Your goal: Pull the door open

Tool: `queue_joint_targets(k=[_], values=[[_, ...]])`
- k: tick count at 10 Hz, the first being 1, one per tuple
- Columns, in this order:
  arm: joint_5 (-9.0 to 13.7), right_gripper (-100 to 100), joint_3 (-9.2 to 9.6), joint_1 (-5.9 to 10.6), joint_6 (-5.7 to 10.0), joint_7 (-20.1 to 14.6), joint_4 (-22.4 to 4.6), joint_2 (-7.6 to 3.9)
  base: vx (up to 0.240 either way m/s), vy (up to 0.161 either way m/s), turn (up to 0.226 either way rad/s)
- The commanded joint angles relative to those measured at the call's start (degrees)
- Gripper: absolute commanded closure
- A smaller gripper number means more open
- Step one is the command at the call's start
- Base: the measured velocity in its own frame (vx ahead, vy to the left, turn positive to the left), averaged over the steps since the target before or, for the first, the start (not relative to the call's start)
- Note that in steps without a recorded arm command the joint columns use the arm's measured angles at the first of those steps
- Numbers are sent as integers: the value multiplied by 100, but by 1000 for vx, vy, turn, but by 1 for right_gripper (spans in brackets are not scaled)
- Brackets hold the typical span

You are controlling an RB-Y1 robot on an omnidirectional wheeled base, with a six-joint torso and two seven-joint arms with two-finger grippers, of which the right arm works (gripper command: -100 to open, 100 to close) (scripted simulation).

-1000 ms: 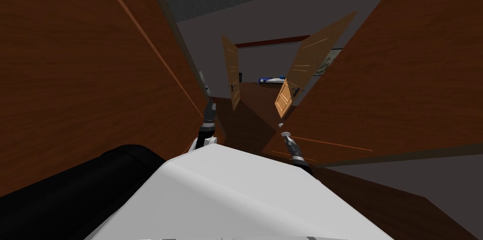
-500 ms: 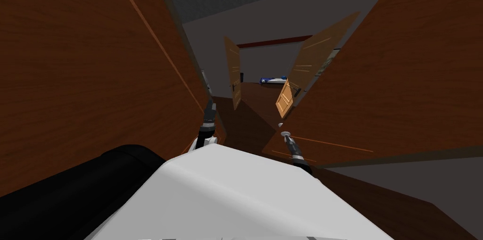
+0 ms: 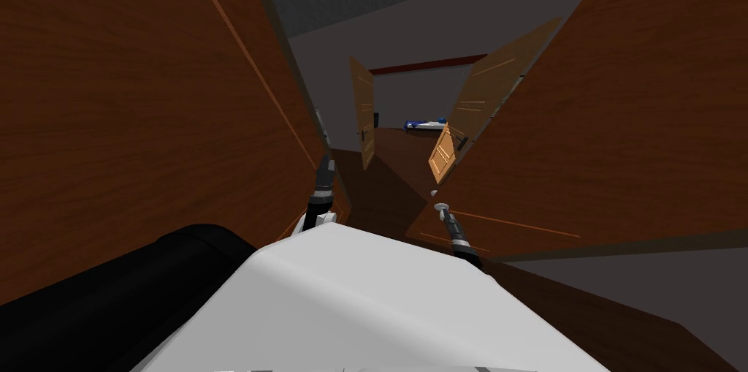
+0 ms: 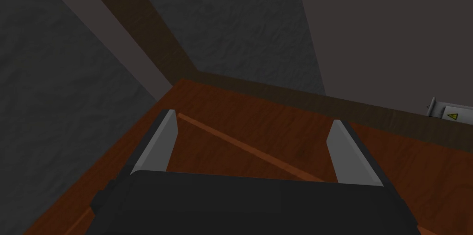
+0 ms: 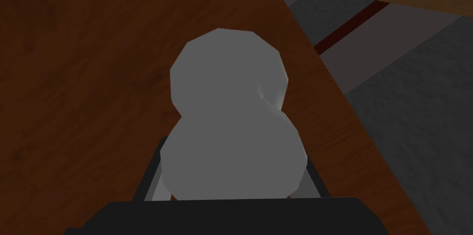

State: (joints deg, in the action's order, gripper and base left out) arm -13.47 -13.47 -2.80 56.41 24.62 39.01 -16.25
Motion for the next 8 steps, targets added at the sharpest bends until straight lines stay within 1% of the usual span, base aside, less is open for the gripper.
queue_joint_targets(k=[1,2,3,4,5,6,8], values=[[25,100,76,-17,-8,-209,2,54,-35,-20,28],[106,100,116,-1,-22,-403,-7,49,-42,-14,49],[106,100,116,-1,-22,-439,-7,49,-34,-15,31],[189,100,158,15,-37,-665,-16,45,-35,-19,42],[272,100,199,30,-51,-809,-24,40,-43,-25,79],[272,100,199,30,-51,-906,-24,40,-32,-25,34],[437,100,282,62,-80,-1275,-42,31,-43,-24,63]])
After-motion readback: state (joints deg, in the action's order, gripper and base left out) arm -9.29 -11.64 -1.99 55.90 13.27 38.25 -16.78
